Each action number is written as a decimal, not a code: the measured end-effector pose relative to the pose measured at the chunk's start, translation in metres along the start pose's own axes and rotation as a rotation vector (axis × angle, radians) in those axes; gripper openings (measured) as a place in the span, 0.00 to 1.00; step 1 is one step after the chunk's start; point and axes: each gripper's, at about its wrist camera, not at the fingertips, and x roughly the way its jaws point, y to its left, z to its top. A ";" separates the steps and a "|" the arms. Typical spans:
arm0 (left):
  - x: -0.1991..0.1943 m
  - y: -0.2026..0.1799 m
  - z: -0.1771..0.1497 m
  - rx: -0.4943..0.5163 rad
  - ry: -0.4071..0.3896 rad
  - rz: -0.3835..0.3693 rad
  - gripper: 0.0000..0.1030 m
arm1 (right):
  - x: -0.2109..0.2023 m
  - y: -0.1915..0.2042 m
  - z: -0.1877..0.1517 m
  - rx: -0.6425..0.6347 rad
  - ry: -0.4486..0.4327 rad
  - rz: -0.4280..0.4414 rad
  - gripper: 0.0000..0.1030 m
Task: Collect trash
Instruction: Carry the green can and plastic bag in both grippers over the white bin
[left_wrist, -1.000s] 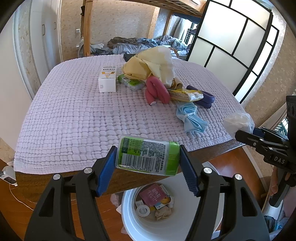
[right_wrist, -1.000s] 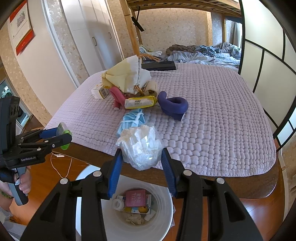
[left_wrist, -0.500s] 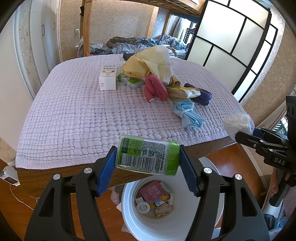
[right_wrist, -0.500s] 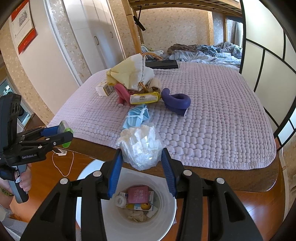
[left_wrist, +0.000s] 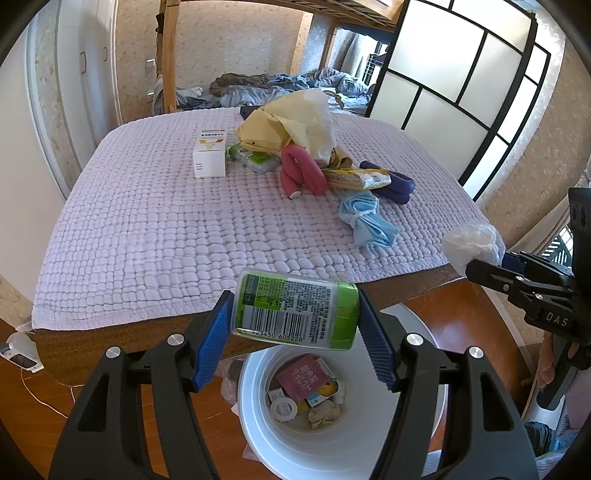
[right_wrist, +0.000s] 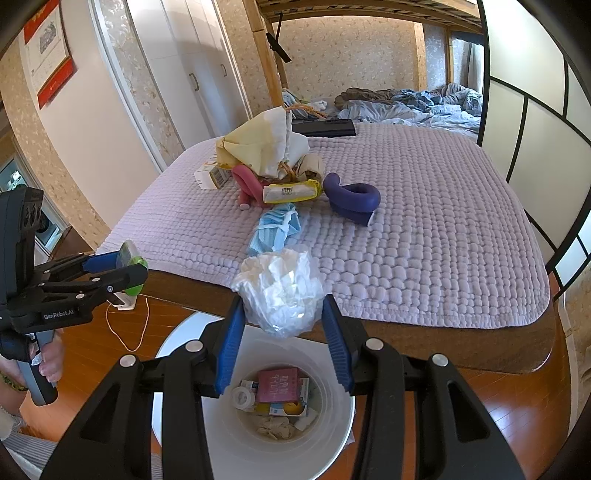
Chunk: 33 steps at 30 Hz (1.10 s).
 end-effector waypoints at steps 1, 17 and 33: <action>0.000 -0.001 0.000 0.003 0.000 0.000 0.65 | -0.001 0.000 -0.001 0.001 -0.001 0.001 0.41; -0.002 -0.013 -0.010 0.022 0.012 -0.004 0.65 | -0.003 0.002 -0.012 -0.011 0.016 0.005 0.41; 0.001 -0.021 -0.026 0.018 0.039 -0.016 0.65 | 0.003 0.013 -0.028 -0.017 0.057 0.035 0.41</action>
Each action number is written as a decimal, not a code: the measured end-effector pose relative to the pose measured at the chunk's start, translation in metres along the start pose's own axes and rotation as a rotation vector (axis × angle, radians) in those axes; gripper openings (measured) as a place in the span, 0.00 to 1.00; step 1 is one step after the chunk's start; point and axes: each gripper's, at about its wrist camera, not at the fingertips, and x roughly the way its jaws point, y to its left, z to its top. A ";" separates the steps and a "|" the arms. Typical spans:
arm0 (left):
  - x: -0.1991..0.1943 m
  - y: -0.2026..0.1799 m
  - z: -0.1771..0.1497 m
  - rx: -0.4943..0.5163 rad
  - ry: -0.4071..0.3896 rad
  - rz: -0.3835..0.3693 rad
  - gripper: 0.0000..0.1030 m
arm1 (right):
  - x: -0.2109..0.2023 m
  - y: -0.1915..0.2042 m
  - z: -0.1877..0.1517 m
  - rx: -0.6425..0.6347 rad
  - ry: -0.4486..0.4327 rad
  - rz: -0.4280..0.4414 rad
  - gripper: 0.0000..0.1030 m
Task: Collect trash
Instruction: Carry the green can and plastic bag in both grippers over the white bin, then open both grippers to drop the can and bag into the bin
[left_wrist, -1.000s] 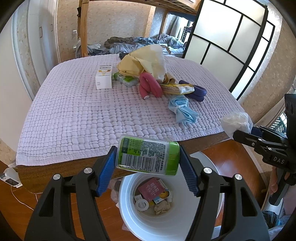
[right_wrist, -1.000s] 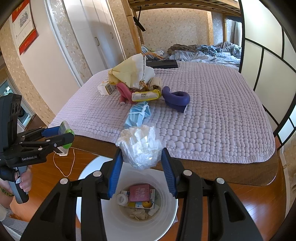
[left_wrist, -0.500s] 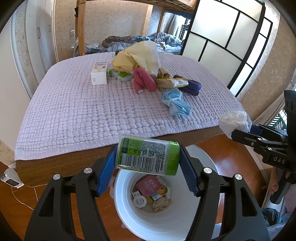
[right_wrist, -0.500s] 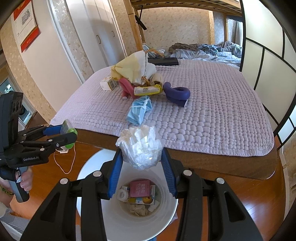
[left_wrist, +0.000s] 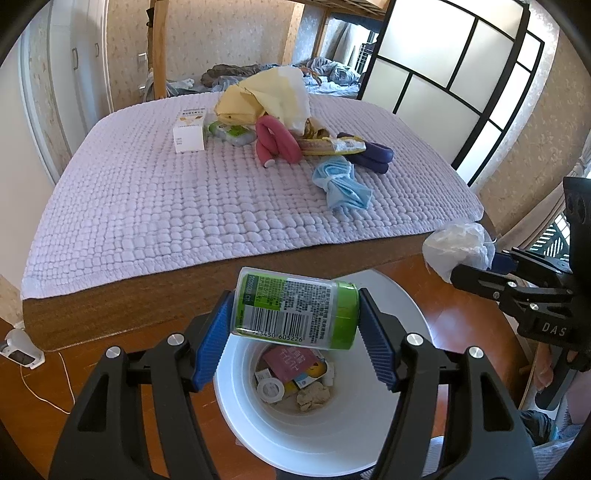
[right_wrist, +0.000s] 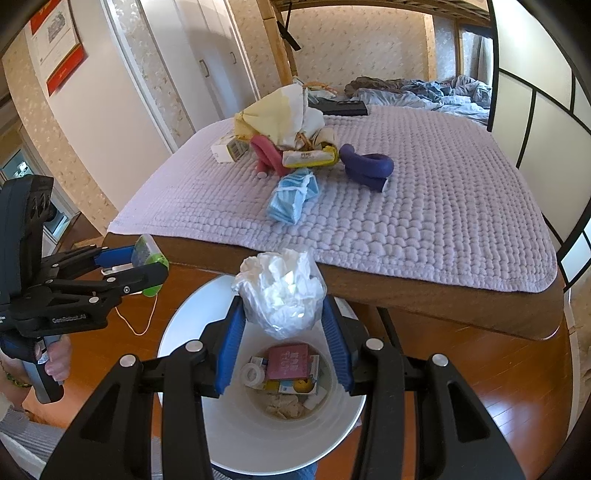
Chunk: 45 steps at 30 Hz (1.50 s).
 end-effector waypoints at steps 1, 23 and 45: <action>0.000 -0.001 -0.002 0.003 0.003 0.001 0.65 | 0.001 0.000 -0.002 0.000 0.004 0.002 0.41; 0.021 -0.010 -0.039 0.012 0.092 0.010 0.65 | 0.022 0.014 -0.042 -0.002 0.129 0.027 0.41; 0.034 -0.013 -0.049 0.050 0.132 0.018 0.78 | 0.025 0.006 -0.048 0.063 0.130 0.012 0.72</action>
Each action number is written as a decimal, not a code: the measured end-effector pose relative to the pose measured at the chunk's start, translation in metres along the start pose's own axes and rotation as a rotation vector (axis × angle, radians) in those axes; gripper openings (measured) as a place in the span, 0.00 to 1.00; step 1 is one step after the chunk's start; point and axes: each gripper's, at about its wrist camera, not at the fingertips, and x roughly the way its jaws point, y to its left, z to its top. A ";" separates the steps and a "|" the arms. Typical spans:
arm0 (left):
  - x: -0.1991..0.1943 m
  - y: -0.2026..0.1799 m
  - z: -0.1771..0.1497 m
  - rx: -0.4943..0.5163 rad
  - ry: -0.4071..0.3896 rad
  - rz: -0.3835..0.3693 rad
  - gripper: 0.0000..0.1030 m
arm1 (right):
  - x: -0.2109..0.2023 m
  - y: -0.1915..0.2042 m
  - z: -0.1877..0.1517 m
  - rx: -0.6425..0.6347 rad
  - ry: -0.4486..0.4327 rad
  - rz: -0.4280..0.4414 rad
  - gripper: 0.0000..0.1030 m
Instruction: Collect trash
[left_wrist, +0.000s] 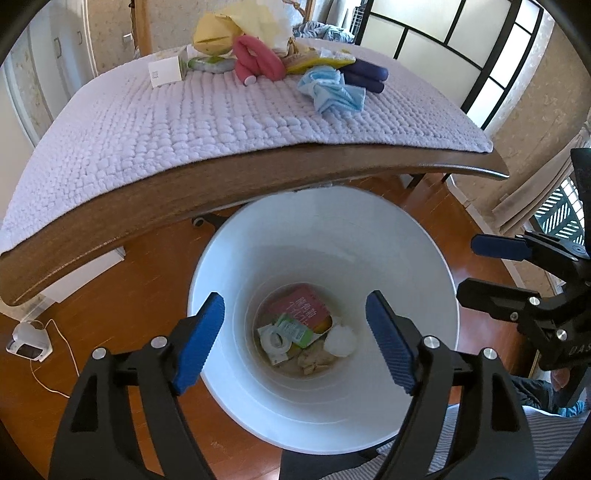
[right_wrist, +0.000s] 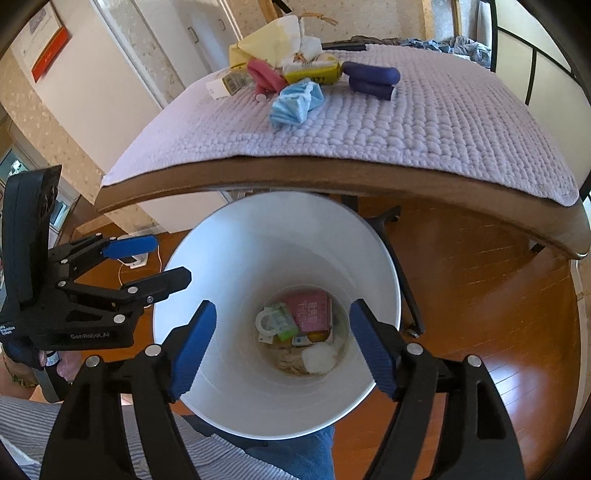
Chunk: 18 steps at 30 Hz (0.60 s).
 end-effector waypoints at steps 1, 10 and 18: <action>-0.002 0.000 0.001 -0.001 -0.005 -0.001 0.78 | 0.001 0.002 0.003 0.000 -0.005 -0.002 0.74; -0.053 0.026 0.047 -0.069 -0.222 0.080 0.98 | -0.029 -0.012 0.047 0.044 -0.185 -0.098 0.95; -0.059 0.102 0.127 -0.194 -0.358 0.232 0.99 | -0.035 -0.089 0.141 0.146 -0.333 -0.259 0.96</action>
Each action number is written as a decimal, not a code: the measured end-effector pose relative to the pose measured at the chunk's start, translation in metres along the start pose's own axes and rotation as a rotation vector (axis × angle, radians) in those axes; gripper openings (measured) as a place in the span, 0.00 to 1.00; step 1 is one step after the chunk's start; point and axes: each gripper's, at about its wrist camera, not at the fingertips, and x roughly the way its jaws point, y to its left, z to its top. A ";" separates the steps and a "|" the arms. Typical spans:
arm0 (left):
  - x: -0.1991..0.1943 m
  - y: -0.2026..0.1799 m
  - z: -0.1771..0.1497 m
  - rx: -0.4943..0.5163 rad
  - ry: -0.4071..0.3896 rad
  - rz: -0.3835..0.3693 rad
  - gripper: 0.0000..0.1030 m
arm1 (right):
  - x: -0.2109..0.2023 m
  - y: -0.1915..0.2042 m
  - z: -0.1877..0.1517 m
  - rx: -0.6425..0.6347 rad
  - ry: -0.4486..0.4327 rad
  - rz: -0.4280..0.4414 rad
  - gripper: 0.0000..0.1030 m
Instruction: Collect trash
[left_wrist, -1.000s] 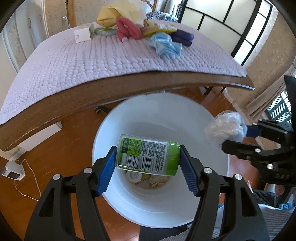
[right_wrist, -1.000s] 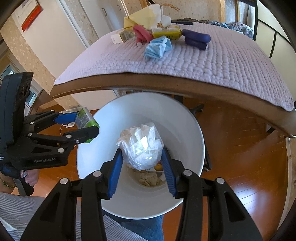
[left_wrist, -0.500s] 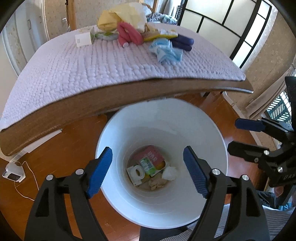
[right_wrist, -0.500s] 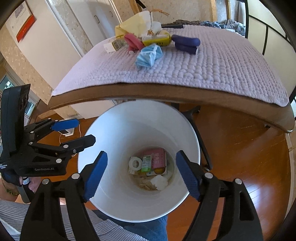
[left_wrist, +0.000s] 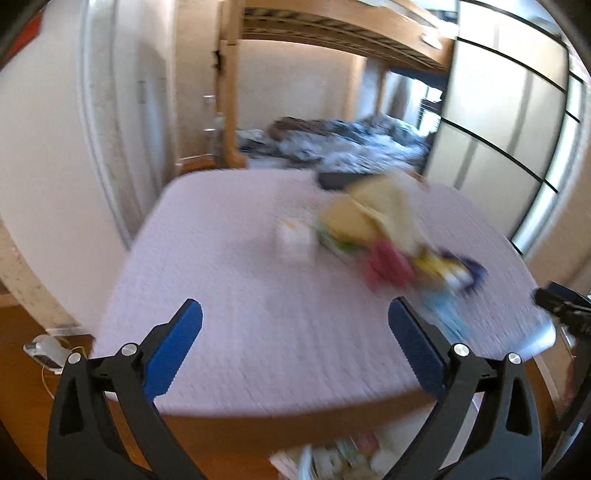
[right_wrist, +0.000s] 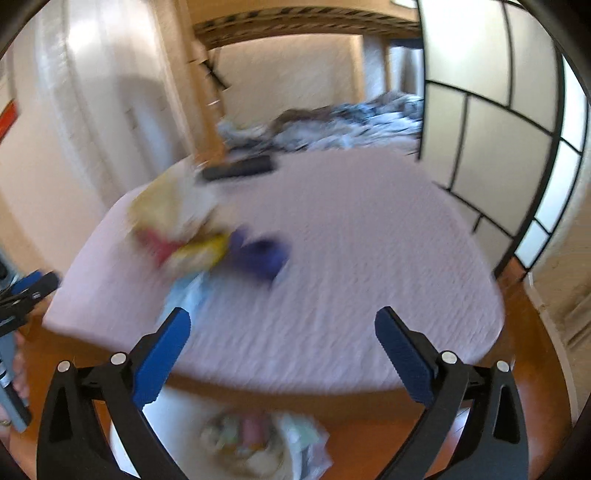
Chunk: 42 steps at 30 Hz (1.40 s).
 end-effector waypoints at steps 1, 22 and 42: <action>0.011 0.009 0.008 -0.019 -0.001 0.016 0.99 | 0.007 -0.007 0.007 0.012 -0.005 -0.012 0.96; 0.167 0.104 0.073 -0.216 0.124 0.243 0.99 | 0.189 -0.085 0.101 0.086 0.134 -0.219 0.96; 0.166 0.097 0.058 -0.179 0.206 0.258 0.99 | 0.170 -0.083 0.076 0.063 0.148 -0.256 0.96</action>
